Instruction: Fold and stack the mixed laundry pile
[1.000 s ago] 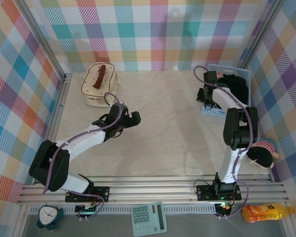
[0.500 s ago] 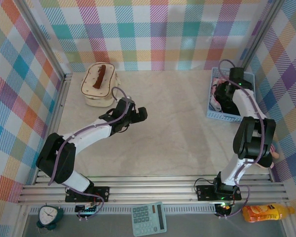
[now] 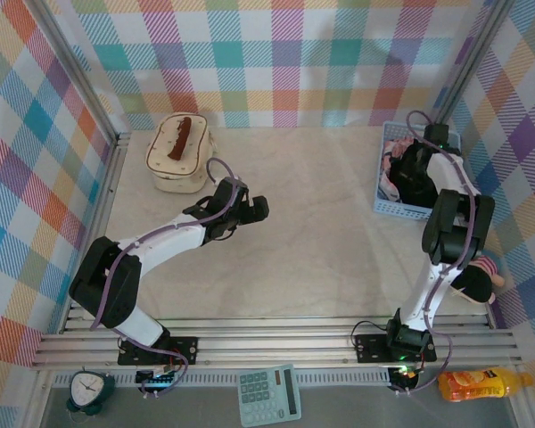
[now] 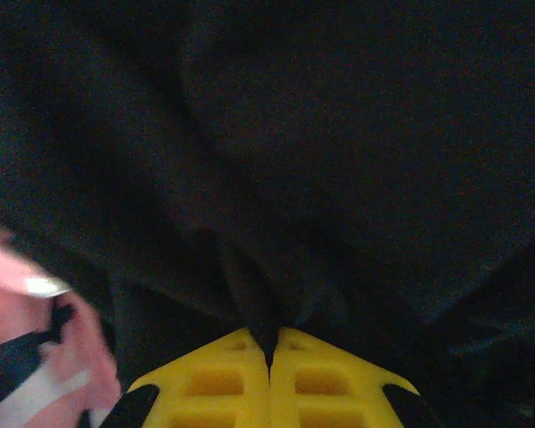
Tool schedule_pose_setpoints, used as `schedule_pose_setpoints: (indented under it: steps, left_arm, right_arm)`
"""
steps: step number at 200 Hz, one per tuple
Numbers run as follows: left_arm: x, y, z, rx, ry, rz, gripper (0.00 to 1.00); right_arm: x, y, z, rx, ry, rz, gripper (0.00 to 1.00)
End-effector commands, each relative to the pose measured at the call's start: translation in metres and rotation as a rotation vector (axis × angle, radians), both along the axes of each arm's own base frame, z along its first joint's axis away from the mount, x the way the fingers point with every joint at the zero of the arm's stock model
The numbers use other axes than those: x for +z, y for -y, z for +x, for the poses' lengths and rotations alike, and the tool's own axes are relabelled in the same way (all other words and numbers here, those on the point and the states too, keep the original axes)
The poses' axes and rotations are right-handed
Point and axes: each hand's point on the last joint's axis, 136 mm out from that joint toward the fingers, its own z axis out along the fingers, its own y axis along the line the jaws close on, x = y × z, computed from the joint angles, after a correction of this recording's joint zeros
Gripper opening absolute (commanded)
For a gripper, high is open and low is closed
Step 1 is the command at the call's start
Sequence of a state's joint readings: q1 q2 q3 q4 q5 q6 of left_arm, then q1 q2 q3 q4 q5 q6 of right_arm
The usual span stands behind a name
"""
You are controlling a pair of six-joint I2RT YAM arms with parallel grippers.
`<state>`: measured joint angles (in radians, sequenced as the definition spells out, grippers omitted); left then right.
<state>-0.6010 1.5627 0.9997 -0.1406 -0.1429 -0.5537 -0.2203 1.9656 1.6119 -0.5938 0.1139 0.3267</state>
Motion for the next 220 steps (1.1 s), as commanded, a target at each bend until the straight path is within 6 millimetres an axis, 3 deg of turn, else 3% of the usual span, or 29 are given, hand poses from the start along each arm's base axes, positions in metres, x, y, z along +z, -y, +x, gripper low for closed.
schedule_pose_setpoints:
  steps: [1, 41, 64, 103, 117, 132, 155, 177, 199, 202, 210, 220]
  left_arm:
    - [0.011, 0.01, 0.003, -0.026, 0.027, -0.004, 1.0]
    - [0.006, 0.019, 0.005, -0.041, 0.012, -0.046, 1.0]
    - [0.005, 0.02, 0.005, -0.042, 0.014, -0.058, 1.0]
    - [0.017, 0.014, 0.012, -0.021, 0.046, -0.053, 1.0]
    - [0.024, 0.005, 0.016, 0.008, 0.062, -0.043, 1.0]
    - [0.034, -0.009, 0.02, 0.048, 0.083, -0.028, 1.0]
    - [0.046, -0.042, 0.021, 0.133, 0.103, 0.017, 1.0]
    - [0.055, -0.078, 0.014, 0.213, 0.11, 0.071, 1.0]
    - [0.058, -0.111, -0.004, 0.285, 0.114, 0.164, 1.0]
    - [0.058, -0.115, -0.006, 0.292, 0.113, 0.175, 1.0]
    - [0.057, -0.122, -0.013, 0.307, 0.108, 0.195, 1.0]
    - [0.055, -0.127, -0.02, 0.307, 0.102, 0.202, 1.0]
  right_arm:
    - [0.113, -0.019, 0.007, 0.086, 0.279, 0.029, 0.0]
    - [0.23, -0.046, -0.025, 0.16, 0.569, 0.038, 0.0]
    - [0.291, -0.076, -0.048, 0.273, 0.736, 0.101, 0.0]
    - [0.393, -0.169, -0.093, 0.623, 0.957, 0.292, 0.0]
    - [0.412, -0.21, -0.106, 0.754, 0.972, 0.342, 0.0]
    - [0.418, -0.252, -0.116, 0.882, 0.963, 0.402, 0.0]
    - [0.396, -0.297, -0.11, 0.974, 0.899, 0.475, 0.0]
    - [0.338, -0.314, -0.072, 0.919, 0.768, 0.534, 0.0]
    - [0.24, -0.317, -0.017, 0.773, 0.591, 0.489, 0.0]
    - [0.225, -0.315, -0.009, 0.75, 0.564, 0.472, 0.05]
    - [0.18, -0.303, 0.011, 0.66, 0.474, 0.402, 0.32]
    - [0.133, -0.287, 0.024, 0.577, 0.343, 0.329, 0.43]
